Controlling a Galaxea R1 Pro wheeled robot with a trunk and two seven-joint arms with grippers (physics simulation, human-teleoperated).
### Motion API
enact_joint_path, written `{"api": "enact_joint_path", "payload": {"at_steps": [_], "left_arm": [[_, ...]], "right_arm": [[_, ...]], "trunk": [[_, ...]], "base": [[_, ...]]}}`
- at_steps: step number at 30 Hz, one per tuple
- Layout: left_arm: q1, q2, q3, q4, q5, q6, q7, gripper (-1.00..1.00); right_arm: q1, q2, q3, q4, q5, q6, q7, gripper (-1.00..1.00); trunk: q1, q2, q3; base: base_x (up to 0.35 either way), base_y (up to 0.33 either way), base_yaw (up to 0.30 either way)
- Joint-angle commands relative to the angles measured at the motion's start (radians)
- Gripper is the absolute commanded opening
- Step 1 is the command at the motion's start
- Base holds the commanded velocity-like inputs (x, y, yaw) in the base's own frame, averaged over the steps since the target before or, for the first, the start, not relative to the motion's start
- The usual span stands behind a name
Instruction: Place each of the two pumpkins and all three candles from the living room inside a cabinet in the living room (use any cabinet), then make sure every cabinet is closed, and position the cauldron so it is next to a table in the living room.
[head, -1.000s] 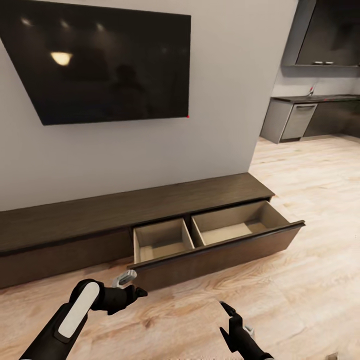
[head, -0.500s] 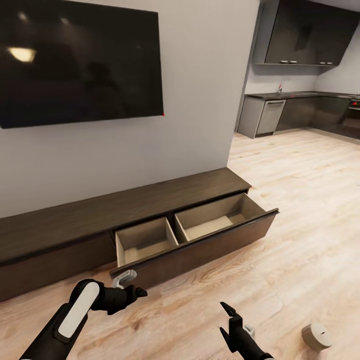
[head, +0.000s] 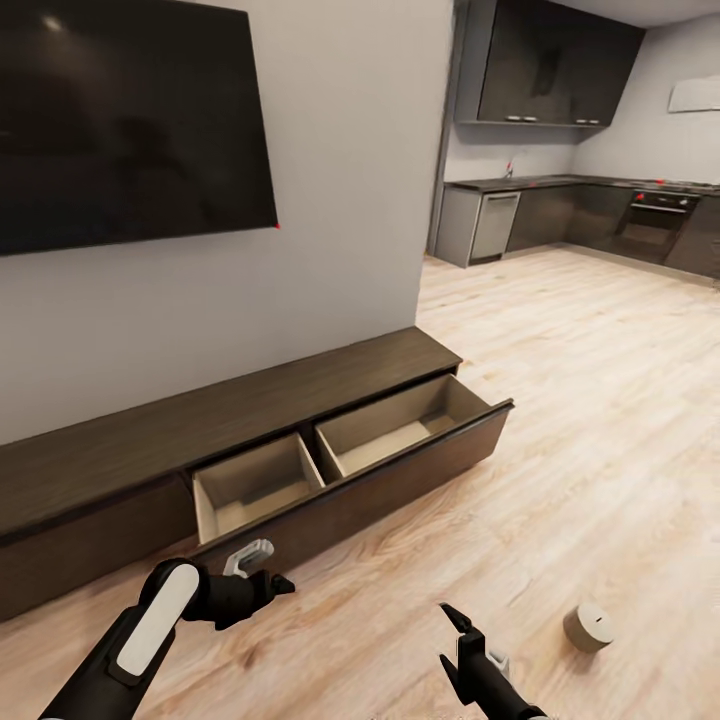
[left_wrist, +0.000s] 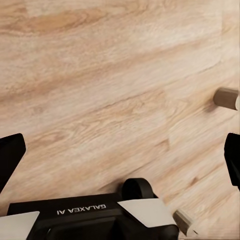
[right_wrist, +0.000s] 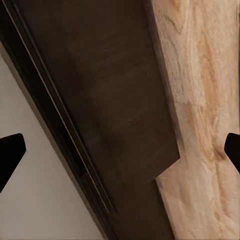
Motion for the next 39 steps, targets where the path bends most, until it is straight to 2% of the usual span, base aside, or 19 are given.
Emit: {"api": "enact_joint_path", "payload": {"at_steps": [1, 25, 39], "left_arm": [[0.000, 0.001, -0.002, -0.001, 0.011, 0.000, 0.010, 1.00], [0.000, 0.001, -0.002, -0.001, 0.010, 0.001, 0.010, 1.00], [-0.001, 0.001, -0.002, -0.001, 0.010, 0.000, 0.010, 1.00]], "right_arm": [[-0.001, 0.000, 0.006, 0.001, -0.011, 0.007, 0.002, 1.00], [-0.001, 0.000, 0.006, 0.002, -0.011, 0.007, 0.002, 1.00], [-0.001, 0.000, 0.005, 0.002, -0.011, 0.007, 0.002, 1.00]], "trunk": [[0.000, 0.000, -0.002], [0.000, 0.000, -0.031], [0.000, 0.000, -0.049]], "base": [[-0.001, 0.000, -0.224], [-0.014, 0.000, -0.200], [-0.130, 0.000, -0.193]]}}
